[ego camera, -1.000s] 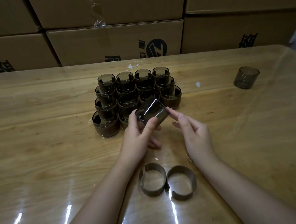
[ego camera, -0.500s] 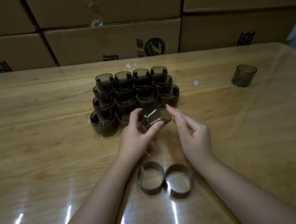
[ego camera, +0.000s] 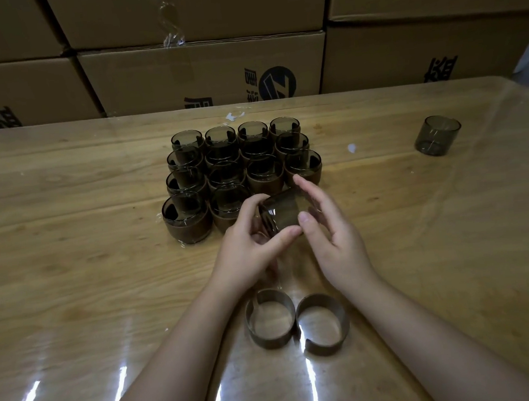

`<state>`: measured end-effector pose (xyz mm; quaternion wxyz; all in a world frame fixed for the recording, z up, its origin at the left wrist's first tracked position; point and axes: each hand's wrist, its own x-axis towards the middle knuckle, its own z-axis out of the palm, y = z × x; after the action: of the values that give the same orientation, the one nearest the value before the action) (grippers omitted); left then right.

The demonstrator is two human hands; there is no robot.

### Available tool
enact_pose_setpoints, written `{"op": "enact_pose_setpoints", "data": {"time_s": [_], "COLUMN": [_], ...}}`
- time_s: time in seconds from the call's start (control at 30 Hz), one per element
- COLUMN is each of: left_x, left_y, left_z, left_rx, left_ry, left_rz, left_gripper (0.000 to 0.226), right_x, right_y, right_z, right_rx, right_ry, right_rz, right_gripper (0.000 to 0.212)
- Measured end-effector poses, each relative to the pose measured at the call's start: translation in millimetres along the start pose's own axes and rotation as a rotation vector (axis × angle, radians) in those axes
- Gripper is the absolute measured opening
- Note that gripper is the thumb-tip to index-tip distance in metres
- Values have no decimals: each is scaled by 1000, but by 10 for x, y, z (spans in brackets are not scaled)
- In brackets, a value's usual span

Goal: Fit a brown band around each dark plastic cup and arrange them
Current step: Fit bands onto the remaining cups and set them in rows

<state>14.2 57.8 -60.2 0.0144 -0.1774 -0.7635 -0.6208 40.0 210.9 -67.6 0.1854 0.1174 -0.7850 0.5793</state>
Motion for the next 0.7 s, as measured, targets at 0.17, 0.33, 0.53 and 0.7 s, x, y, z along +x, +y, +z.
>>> {"op": "enact_pose_setpoints", "data": {"time_s": [0.17,0.33,0.53,0.7], "left_x": [-28,18,41,38], "left_y": [27,26,1,15], "left_z": [24,-17,-28,-45], "left_rx": [-96,-278,-262,-285], "left_ry": [-20,74,153,158], "left_rz": [31,-4,24,31], "left_gripper": [54,43,37,41], "right_x": [29,34,27,19], "right_y": [20,3,-9,-18], "right_z": [10,17,18,6], "right_rx": [80,73,13,3], "right_ry": [-69,-130,-119,-92], "right_rz": [111,148,167,115], "right_gripper": [47,44,29,41]}}
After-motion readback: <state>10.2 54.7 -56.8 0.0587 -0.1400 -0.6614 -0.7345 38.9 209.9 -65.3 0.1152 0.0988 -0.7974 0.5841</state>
